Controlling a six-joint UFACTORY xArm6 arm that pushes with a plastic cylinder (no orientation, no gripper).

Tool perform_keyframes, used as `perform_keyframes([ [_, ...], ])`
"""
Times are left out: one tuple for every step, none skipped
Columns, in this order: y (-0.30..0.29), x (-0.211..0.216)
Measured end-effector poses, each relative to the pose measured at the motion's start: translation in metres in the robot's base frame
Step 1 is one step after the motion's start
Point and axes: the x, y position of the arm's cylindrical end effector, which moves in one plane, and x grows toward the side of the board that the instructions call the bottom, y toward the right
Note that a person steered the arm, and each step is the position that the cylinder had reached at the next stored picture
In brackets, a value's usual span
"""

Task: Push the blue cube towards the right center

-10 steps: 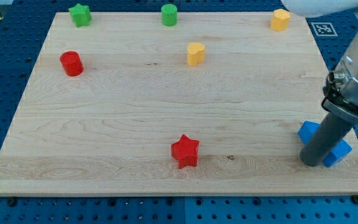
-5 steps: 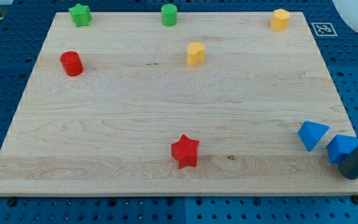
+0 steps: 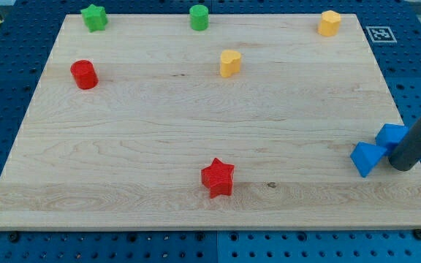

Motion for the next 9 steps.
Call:
perform_keyframes([
  [0.000,-0.002],
  [-0.002,-0.015],
  [-0.004,-0.032],
  [-0.005,-0.050],
  [-0.005,-0.068],
  [-0.005,-0.085],
  [-0.005,-0.105],
  [-0.017,-0.108],
  [-0.022,-0.108],
])
